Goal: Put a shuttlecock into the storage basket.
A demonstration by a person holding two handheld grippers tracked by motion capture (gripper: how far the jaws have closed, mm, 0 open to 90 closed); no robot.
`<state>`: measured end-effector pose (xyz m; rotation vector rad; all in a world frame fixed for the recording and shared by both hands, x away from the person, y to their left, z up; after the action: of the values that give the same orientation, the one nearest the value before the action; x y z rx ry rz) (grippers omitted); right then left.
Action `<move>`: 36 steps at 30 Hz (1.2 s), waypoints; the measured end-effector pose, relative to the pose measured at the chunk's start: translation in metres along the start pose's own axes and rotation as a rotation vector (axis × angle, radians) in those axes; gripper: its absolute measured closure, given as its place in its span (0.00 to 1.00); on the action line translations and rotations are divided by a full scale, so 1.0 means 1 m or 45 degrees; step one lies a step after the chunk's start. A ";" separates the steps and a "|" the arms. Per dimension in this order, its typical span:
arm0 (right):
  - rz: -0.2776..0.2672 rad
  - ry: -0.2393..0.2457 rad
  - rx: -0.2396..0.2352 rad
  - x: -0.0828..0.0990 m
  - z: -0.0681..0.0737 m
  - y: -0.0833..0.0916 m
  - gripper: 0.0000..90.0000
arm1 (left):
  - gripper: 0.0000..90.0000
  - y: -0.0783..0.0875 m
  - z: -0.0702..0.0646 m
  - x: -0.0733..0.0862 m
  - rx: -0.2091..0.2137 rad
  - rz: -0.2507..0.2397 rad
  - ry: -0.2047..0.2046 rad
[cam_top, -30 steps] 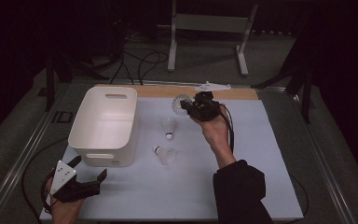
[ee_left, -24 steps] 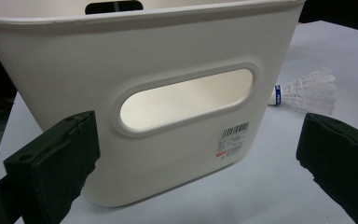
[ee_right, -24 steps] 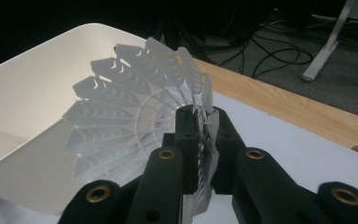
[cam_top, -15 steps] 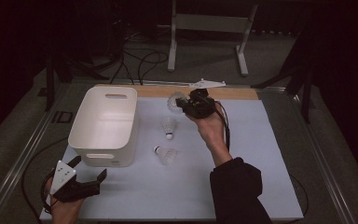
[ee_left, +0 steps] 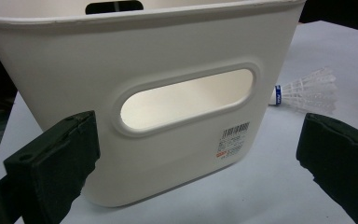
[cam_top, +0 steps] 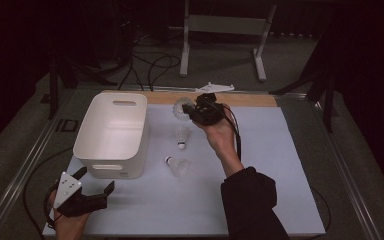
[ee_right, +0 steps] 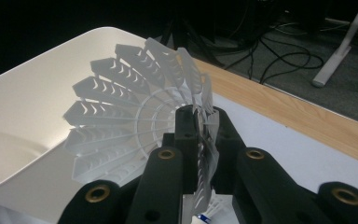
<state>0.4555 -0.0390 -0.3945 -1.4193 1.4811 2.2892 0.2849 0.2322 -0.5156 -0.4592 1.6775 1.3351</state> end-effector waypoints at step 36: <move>-0.004 0.076 -0.051 -0.015 0.033 -0.019 0.93 | 0.00 0.000 -0.001 0.000 0.005 -0.004 0.006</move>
<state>0.4519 0.0021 -0.3933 -1.5120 1.4556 2.3067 0.2848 0.2315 -0.5154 -0.4631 1.6826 1.3289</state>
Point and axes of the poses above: each handheld gripper's, and its own axes: y roughly backward along the jaws, x roughly out of its underside, z roughly to its left, the point moved 9 cm from there along -y, roughly forward along the jaws, and after that the axes turned 13 degrees about z, right-handed, at the moved point
